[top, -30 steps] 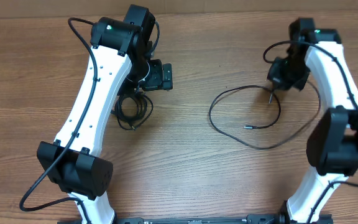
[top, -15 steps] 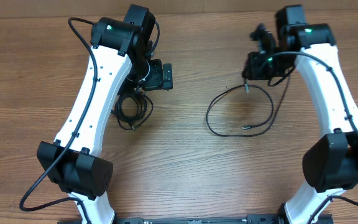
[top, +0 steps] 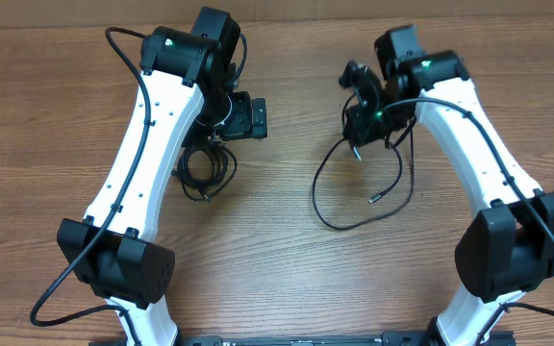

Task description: Untangle cables

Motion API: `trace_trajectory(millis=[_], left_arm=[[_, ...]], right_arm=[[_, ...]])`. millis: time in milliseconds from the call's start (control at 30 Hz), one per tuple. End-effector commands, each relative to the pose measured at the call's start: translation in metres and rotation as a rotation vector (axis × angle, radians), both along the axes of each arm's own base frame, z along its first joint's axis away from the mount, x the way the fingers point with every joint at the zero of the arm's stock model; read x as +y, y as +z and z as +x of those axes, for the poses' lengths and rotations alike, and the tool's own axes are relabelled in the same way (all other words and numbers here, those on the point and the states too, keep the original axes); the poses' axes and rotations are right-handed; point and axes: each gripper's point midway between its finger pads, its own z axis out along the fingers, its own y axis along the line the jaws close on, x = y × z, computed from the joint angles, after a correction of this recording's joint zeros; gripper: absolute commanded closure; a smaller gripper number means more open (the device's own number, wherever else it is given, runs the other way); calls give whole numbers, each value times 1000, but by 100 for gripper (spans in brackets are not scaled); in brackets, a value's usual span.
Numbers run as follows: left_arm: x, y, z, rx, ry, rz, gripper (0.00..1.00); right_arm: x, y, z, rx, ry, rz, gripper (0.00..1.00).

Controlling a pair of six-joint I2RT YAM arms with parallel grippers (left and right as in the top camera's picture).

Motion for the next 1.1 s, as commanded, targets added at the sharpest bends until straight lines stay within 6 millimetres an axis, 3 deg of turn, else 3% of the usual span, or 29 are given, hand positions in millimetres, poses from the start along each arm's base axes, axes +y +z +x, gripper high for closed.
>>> trace_trajectory(millis=[0,233,333,533,733,767,833,900,1067], left_arm=[[-1,-6,-1,13,-16,16,0],[-3,-6,-2,13,-20,16,0],[-3,-6,-2,13,-19,16,0],[-4,-6,-1,11,-20,12,0],[-4,-6,-1,11,-20,12,0],[-4,-6,-1,11,-20,12,0],[-4,-6,-1,11,-20,12,0],[-4,-6,-1,11,-20,12,0],[-4,-6,-1,11,-20,12,0]], right_arm=[[8,-16,-18,57,27,18,96],[3,-63,-40,169,-75,4,96],[7,-74,-52,214,-74,31,96],[5,-83,-57,227,-76,29,96],[6,-83,-56,266,-183,29,96],[6,-83,-56,275,-203,28,91],[6,-83,-57,294,-242,26,70],[7,-82,-58,306,-253,33,64],[21,-76,-64,340,-232,100,18]])
